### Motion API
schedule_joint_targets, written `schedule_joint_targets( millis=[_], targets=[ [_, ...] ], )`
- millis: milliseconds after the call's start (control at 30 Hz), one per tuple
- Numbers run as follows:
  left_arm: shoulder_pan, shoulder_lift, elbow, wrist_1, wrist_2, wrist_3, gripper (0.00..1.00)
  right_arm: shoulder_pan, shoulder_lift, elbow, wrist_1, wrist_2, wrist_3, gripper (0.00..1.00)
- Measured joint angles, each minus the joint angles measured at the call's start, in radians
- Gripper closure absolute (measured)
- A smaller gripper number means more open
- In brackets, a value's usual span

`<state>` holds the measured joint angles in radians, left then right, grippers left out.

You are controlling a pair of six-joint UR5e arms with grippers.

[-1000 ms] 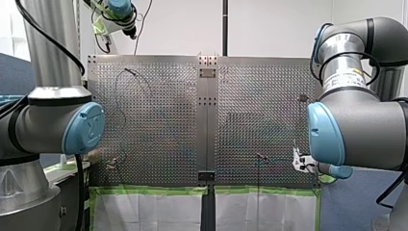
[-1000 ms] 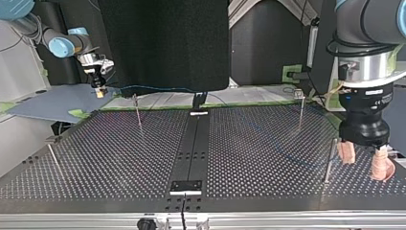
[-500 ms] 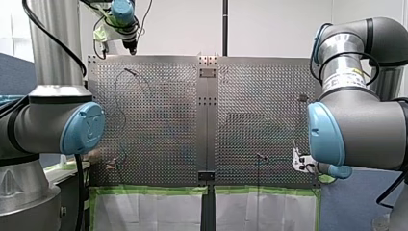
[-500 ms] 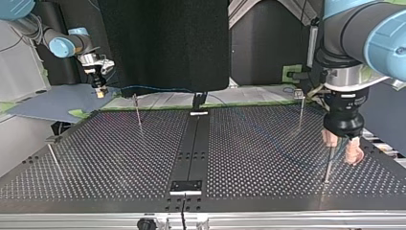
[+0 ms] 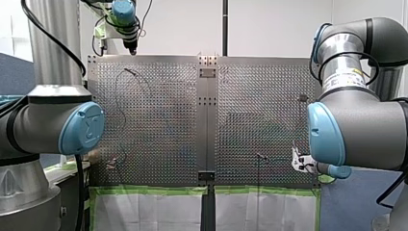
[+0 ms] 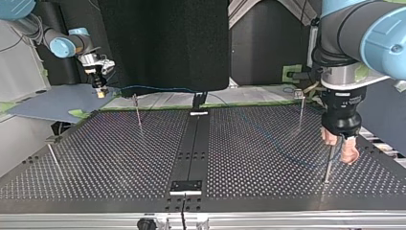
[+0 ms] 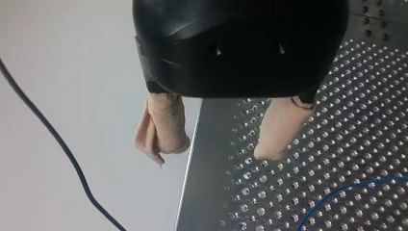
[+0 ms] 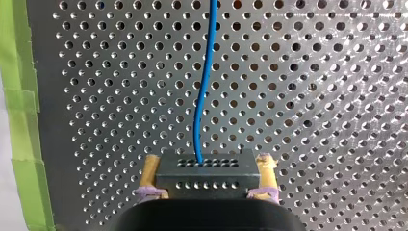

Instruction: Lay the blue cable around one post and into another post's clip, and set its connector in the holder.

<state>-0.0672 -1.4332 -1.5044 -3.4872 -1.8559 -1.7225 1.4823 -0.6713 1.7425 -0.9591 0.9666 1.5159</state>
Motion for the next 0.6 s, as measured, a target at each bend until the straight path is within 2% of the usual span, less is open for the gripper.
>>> schedule_joint_targets(
  millis=[600],
  targets=[
    [-0.019, 0.006, -0.010, 0.000, -0.030, 0.176, 0.00, 0.001, 0.000, 0.000, 0.000, 0.000, 0.000, 1.00]
  ],
)
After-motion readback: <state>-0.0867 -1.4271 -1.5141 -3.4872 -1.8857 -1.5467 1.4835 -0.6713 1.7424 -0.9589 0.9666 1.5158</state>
